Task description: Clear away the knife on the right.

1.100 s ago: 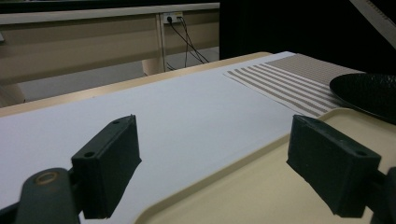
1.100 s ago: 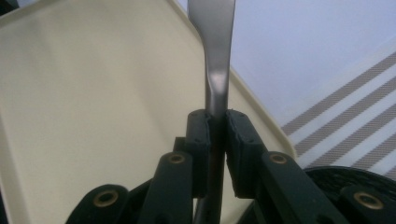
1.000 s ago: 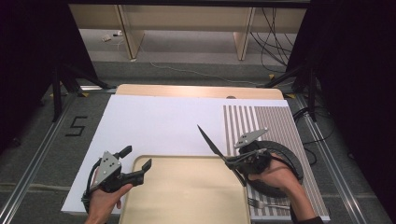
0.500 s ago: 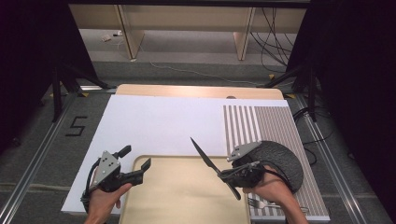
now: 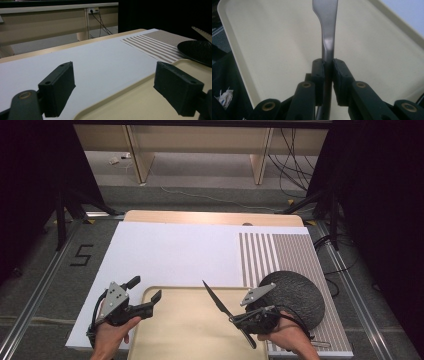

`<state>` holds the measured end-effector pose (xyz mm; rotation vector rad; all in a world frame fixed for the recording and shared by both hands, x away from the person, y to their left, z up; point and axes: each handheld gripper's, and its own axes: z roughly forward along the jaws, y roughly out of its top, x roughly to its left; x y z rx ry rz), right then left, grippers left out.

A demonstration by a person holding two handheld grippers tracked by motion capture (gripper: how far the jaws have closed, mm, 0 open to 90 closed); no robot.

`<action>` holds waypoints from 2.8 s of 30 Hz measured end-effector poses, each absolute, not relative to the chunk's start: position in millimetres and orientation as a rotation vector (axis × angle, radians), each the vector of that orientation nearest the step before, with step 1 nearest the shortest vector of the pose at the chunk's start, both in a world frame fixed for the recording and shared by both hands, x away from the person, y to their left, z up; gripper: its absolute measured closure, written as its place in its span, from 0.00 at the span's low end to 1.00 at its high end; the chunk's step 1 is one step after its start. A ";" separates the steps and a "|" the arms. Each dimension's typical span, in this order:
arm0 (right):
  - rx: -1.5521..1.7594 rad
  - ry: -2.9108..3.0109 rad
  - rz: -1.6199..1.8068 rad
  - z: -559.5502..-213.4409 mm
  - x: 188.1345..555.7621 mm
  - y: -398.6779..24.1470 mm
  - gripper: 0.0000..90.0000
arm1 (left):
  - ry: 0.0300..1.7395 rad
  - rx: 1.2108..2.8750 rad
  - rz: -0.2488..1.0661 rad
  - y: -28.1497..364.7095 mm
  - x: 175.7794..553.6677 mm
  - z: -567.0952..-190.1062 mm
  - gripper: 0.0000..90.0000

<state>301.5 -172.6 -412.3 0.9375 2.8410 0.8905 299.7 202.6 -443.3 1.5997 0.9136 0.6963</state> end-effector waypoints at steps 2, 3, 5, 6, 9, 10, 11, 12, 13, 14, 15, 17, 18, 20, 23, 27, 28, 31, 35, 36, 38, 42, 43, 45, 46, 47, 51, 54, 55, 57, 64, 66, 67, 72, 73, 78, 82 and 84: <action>0.957 2.844 0.875 -415.2 298.4 -171.7 0.90 | 0.911 1.606 0.697 202.3 299.5 -443.8 0.18; 0.945 2.855 0.882 -416.2 297.4 -172.1 0.90 | 0.910 1.607 0.697 202.4 299.4 -443.7 0.18; 0.952 2.854 0.877 -419.1 295.4 -171.0 0.90 | 0.911 1.603 0.698 202.2 299.4 -443.1 0.18; 0.960 2.858 0.875 -420.2 294.6 -170.5 0.90 | 0.909 1.605 0.696 202.0 299.4 -443.3 0.18; 0.963 2.867 0.869 -422.3 291.7 -169.3 0.90 | 0.908 1.608 0.699 202.4 299.2 -443.5 0.18; 0.963 2.867 0.870 -422.7 290.8 -169.1 0.90 | 0.912 1.603 0.698 202.3 299.2 -443.3 0.18; 0.968 2.864 0.871 -423.5 289.7 -168.8 0.90 | 0.912 1.604 0.698 202.2 299.3 -443.4 0.18; 0.984 2.862 0.855 -424.3 288.9 -168.2 0.90 | 0.908 1.608 0.699 202.2 299.4 -443.7 0.18; 0.987 2.860 0.857 -425.8 288.0 -168.1 0.90 | 0.906 1.604 0.697 201.8 299.6 -444.3 0.18; 0.978 2.868 0.856 -427.0 287.7 -168.5 0.90 | 0.906 1.604 0.698 201.9 299.6 -444.2 0.18; 0.986 2.873 0.853 -428.4 286.4 -168.4 0.90 | 0.909 1.608 0.699 202.2 299.2 -443.5 0.18; 1.006 2.874 0.829 -431.5 284.1 -166.9 0.90 | 0.909 1.606 0.698 202.0 299.2 -443.4 0.18; 1.013 2.875 0.818 -432.5 283.2 -166.4 0.90 | 0.908 1.608 0.697 202.0 299.1 -443.8 0.18; 0.996 2.887 0.818 -434.3 282.3 -165.8 0.90 | 0.908 1.609 0.700 202.3 299.2 -443.8 0.18; 1.015 2.894 0.796 -435.6 279.8 -165.1 0.90 | 0.905 1.603 0.697 201.7 299.7 -444.3 0.18; 1.025 2.902 0.767 -437.8 278.5 -166.9 0.90 | 0.909 1.601 0.699 202.0 299.9 -444.1 0.18; 1.031 2.903 0.756 -438.3 278.1 -166.9 0.90 | 0.911 1.604 0.699 201.9 299.7 -444.1 0.18; 1.024 2.905 0.736 -439.8 277.4 -166.6 0.90 | 0.912 1.609 0.699 201.9 299.3 -444.3 0.18; 1.025 2.919 0.711 -444.1 278.0 -165.8 0.89 | 0.910 1.611 0.699 201.6 299.3 -444.5 0.18; 1.039 2.923 0.698 -444.9 277.7 -165.1 0.89 | 0.911 1.611 0.699 201.6 299.3 -444.6 0.18; 1.036 2.935 0.690 -448.0 278.1 -164.4 0.89 | 0.912 1.608 0.697 201.4 299.4 -444.3 0.18; 1.034 2.945 0.629 -455.3 279.1 -163.1 0.89 | 0.911 1.612 0.697 201.1 299.2 -444.6 0.18; 1.042 2.944 0.616 -456.5 278.9 -162.5 0.89 | 0.912 1.610 0.696 201.1 299.3 -444.5 0.18; 1.039 2.950 0.608 -458.5 279.0 -161.9 0.89 | 0.909 1.614 0.696 201.0 299.5 -444.7 0.18; 1.037 2.947 0.608 -458.6 278.8 -161.7 0.89 | 0.908 1.617 0.695 201.0 299.3 -444.9 0.18; 1.038 2.944 0.605 -458.4 279.0 -161.5 0.89 | 0.909 1.617 0.695 200.9 299.3 -444.9 0.18; 1.042 2.944 0.605 -458.5 278.8 -162.3 0.89 | 0.908 1.618 0.696 200.7 299.5 -444.9 0.18; 1.042 2.939 0.605 -458.6 278.7 -162.0 0.88 | 0.909 1.617 0.695 200.7 299.5 -444.8 0.18; 1.054 2.938 0.603 -458.5 278.6 -162.2 0.88 | 0.909 1.615 0.695 200.7 299.5 -444.8 0.18; 1.064 2.935 0.604 -458.7 278.7 -162.2 0.87 | 0.906 1.618 0.696 200.7 299.7 -445.3 0.18; 1.019 2.877 0.723 -449.1 278.8 -162.0 0.62 | 0.908 1.620 0.697 201.0 299.5 -445.1 0.18; 1.004 2.850 0.794 -446.6 278.9 -159.9 0.59 | 0.908 1.616 0.697 200.9 299.8 -444.9 0.18; 0.989 2.841 0.823 -445.4 278.3 -159.1 0.59 | 0.908 1.618 0.697 200.8 299.6 -444.9 0.18; 0.953 2.820 0.848 -447.9 273.6 -151.7 0.71 | 0.908 1.617 0.697 200.6 299.6 -444.9 0.18; 0.932 2.834 0.832 -449.4 272.9 -149.8 0.75 | 0.906 1.615 0.696 200.4 299.9 -445.4 0.18; 0.882 2.843 0.759 -457.2 270.1 -142.1 0.92 | 0.907 1.619 0.700 200.6 299.8 -445.3 0.19; 0.868 2.843 0.685 -462.2 268.7 -137.3 1.00 | 0.908 1.620 0.701 200.7 299.8 -445.6 0.19; 0.873 2.841 0.656 -463.0 268.4 -135.8 1.00 | 0.908 1.621 0.701 200.6 299.9 -445.6 0.19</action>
